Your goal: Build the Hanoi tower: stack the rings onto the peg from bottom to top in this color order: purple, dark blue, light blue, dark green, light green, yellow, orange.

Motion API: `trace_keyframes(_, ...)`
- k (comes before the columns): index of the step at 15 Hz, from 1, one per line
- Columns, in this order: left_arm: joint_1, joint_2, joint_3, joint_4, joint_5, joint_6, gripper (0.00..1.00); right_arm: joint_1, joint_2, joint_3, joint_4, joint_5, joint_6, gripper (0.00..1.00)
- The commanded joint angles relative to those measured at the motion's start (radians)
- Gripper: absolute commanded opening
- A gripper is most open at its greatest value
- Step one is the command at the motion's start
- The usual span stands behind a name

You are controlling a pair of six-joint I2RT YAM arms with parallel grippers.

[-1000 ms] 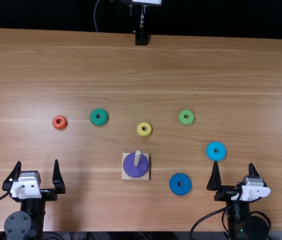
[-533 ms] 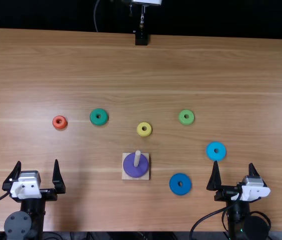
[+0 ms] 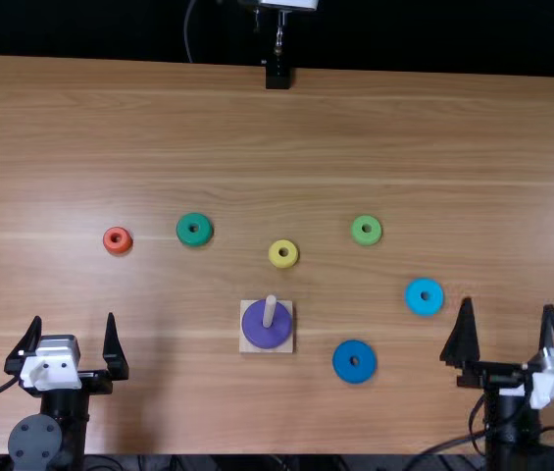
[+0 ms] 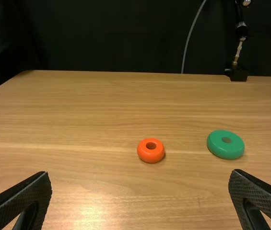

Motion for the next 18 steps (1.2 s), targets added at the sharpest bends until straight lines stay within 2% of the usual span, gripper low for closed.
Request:
trace_keyframes(1, 0.002, -0.018, -0.050, -0.014, -0.002, 0.011, 1.00, 0.001, 0.106, 0.082, 0.000, 0.004, 0.007, 1.00)
trace_keyframes(3, 0.002, -0.018, -0.050, -0.016, -0.002, 0.011, 1.00, 0.034, 0.290, 0.160, -0.006, 0.006, 0.003, 1.00)
trace_keyframes(5, 0.002, -0.018, -0.050, -0.016, -0.002, 0.011, 1.00, 0.100, 0.441, 0.226, -0.092, 0.006, 0.003, 1.00)
trace_keyframes(7, 0.003, -0.018, -0.050, -0.014, -0.002, 0.011, 1.00, 0.159, 0.597, 0.297, -0.180, -0.004, 0.010, 1.00)
trace_keyframes(8, 0.002, -0.018, -0.050, -0.014, -0.002, 0.011, 1.00, 0.205, 0.672, 0.329, -0.226, -0.005, 0.029, 1.00)
trace_keyframes(10, 0.003, -0.018, -0.050, -0.014, -0.002, 0.011, 1.00, 0.280, 0.801, 0.386, -0.359, -0.007, 0.143, 1.00)
trace_keyframes(11, 0.002, -0.018, -0.050, -0.014, -0.002, 0.011, 1.00, 0.311, 0.859, 0.414, -0.438, -0.024, 0.182, 1.00)
trace_keyframes(12, 0.002, -0.018, -0.050, -0.016, -0.002, 0.011, 1.00, 0.355, 0.915, 0.429, -0.495, -0.057, 0.207, 1.00)
trace_keyframes(13, 0.003, -0.018, -0.050, -0.014, -0.002, 0.011, 1.00, 0.386, 0.959, 0.430, -0.508, -0.081, 0.235, 1.00)
trace_keyframes(15, 0.003, -0.018, -0.050, -0.014, -0.002, 0.011, 1.00, 0.400, 1.025, 0.421, -0.510, -0.140, 0.312, 1.00)
trace_keyframes(16, 0.003, -0.018, -0.050, -0.014, -0.002, 0.011, 1.00, 0.412, 1.045, 0.420, -0.510, -0.140, 0.342, 1.00)
trace_keyframes(17, 0.002, -0.018, -0.050, -0.014, -0.002, 0.011, 1.00, 0.424, 1.053, 0.418, -0.512, -0.136, 0.357, 1.00)
trace_keyframes(18, 0.002, -0.018, -0.050, -0.014, -0.002, 0.011, 1.00, 0.424, 1.054, 0.417, -0.515, -0.136, 0.353, 1.00)
